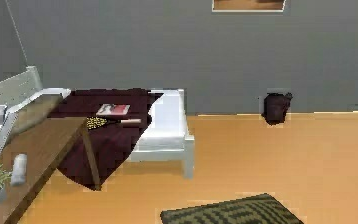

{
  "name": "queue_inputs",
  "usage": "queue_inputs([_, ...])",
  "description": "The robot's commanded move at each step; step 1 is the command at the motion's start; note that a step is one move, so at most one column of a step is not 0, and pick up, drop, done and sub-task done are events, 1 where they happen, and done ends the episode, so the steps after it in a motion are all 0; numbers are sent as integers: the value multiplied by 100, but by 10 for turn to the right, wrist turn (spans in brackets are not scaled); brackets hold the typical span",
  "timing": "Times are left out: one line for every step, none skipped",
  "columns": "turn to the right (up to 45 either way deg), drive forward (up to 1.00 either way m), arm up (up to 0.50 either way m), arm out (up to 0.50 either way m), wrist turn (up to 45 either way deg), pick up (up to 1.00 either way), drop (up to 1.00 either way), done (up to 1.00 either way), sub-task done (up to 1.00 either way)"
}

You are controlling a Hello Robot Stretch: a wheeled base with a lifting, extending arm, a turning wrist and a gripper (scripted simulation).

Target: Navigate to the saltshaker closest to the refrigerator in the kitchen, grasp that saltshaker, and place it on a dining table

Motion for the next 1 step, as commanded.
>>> queue_inputs([0, 80, 0, 0, 0, 0, 0, 0, 0])
